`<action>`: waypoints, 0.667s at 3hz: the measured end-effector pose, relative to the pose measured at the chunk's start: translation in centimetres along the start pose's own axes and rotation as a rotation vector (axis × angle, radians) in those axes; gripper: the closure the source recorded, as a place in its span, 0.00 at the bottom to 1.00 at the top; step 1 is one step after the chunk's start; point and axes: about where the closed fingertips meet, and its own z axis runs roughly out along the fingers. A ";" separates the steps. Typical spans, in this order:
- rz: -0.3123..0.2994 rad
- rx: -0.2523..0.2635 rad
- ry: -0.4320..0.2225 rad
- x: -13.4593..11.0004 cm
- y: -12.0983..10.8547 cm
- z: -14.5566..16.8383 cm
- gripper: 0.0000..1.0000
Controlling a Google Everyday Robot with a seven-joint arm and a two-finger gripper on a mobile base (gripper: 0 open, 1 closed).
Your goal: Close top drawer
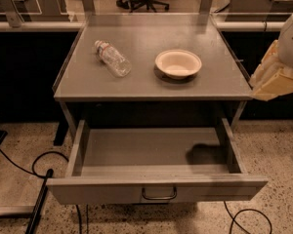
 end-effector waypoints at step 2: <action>0.000 0.000 0.000 0.0 0.0 0.0 1.00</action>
Offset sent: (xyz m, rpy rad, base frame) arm 0.0000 0.0000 0.0000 0.0000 0.0000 0.0000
